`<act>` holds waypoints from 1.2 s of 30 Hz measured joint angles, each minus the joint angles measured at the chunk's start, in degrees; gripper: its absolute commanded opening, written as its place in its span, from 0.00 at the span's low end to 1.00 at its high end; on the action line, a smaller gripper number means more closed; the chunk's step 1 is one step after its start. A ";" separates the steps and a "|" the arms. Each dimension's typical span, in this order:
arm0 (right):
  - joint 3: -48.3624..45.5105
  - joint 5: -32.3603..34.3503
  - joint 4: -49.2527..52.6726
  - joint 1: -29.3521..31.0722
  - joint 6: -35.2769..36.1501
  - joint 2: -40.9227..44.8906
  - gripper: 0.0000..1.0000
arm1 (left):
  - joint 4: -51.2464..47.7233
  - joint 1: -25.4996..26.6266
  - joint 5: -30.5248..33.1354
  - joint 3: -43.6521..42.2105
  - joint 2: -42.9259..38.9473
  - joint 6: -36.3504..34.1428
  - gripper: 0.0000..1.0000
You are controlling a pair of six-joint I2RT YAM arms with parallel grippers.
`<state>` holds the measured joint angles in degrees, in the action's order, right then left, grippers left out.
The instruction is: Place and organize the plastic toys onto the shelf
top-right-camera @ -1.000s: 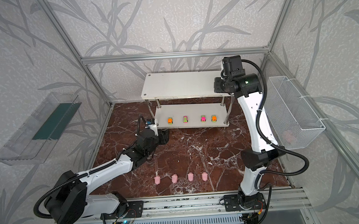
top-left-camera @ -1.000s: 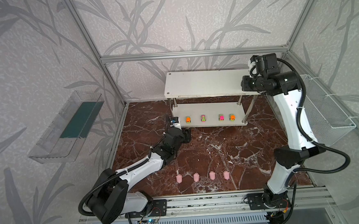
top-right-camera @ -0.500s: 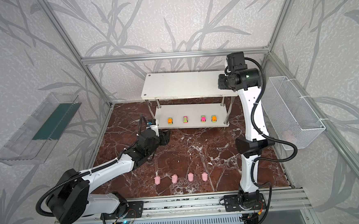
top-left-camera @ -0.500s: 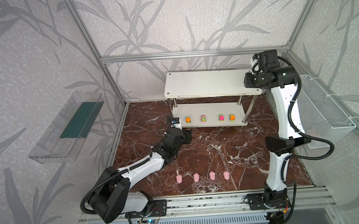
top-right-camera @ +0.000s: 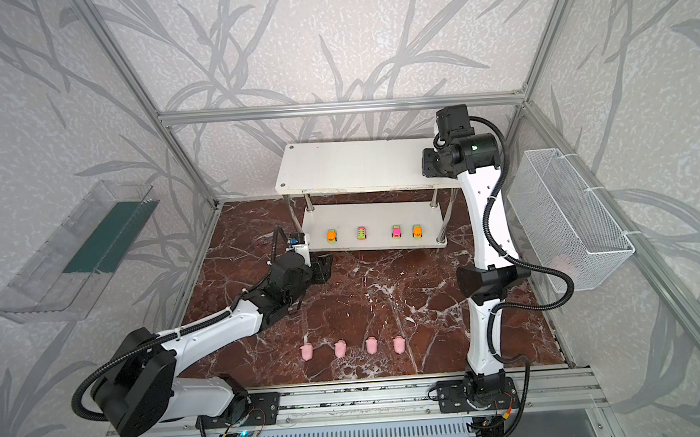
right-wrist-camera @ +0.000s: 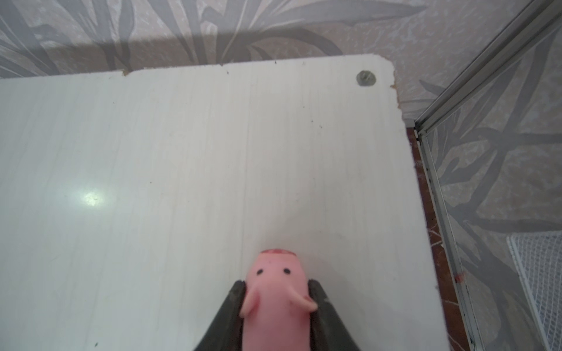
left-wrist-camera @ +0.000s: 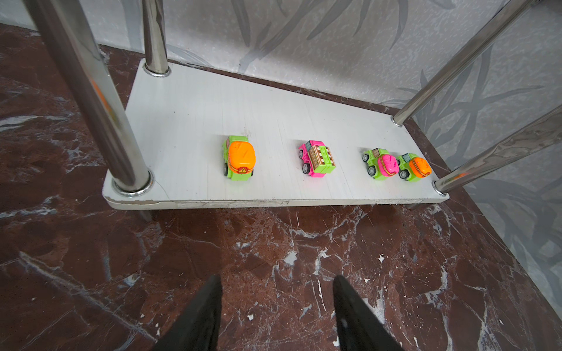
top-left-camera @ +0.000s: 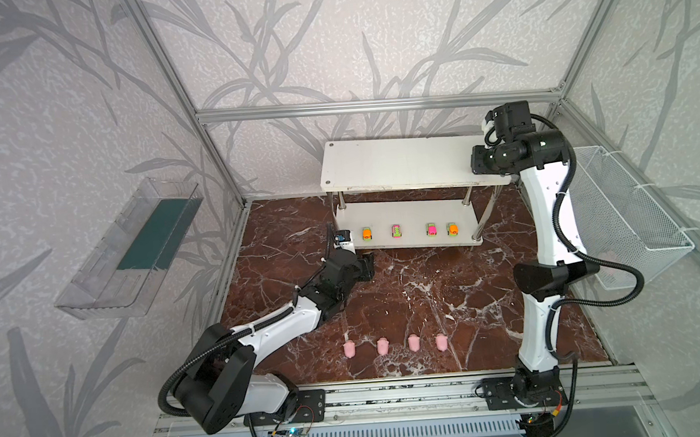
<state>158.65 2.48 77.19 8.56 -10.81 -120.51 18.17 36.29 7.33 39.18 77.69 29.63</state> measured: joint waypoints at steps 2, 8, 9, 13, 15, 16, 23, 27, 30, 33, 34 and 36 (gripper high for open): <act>0.04 0.00 -0.04 0.00 -0.09 -0.02 0.39 | 0.09 0.00 0.00 0.00 0.00 0.00 0.57; 0.68 0.00 0.15 0.00 -0.13 -0.09 0.50 | 0.09 0.00 0.00 0.00 0.00 0.02 0.57; 0.79 0.00 0.20 0.00 -0.11 -0.09 0.52 | 0.09 0.00 0.00 0.00 0.00 0.02 0.57; 1.40 -0.02 0.00 0.00 -0.09 -0.02 0.60 | 0.09 0.00 0.00 0.00 0.00 0.09 0.57; 1.62 -0.04 -0.28 0.00 -0.07 0.04 0.62 | 0.09 0.00 0.00 0.00 0.00 0.13 0.57; 1.70 -0.04 -0.59 0.00 -0.07 0.17 0.63 | 0.09 0.00 0.00 0.00 0.00 0.15 0.57; -3.13 -0.02 -5.79 0.04 -0.07 8.17 0.64 | 0.09 0.00 0.02 -0.07 -0.02 0.17 0.57; -15.67 0.48 -12.57 1.44 -0.07 21.29 0.65 | 0.33 0.00 0.04 -0.52 -0.02 0.22 0.57; -25.73 1.57 -17.70 5.18 0.13 31.87 0.65 | 0.33 0.00 0.00 -0.81 -0.02 0.44 0.57; -38.97 3.26 -23.96 11.61 1.05 42.82 0.66 | 0.50 0.00 0.00 -0.85 -0.04 0.52 0.57; -44.46 3.82 -26.16 14.05 1.33 46.51 0.66 | 0.59 0.00 0.02 -0.98 -0.13 0.52 0.57; -54.07 4.68 -29.09 18.56 1.70 52.78 0.64 | 0.48 0.00 0.04 -1.31 -0.50 0.52 0.57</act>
<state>104.57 7.16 48.10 27.11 -9.10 -67.72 18.65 36.29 7.38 37.87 77.19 30.15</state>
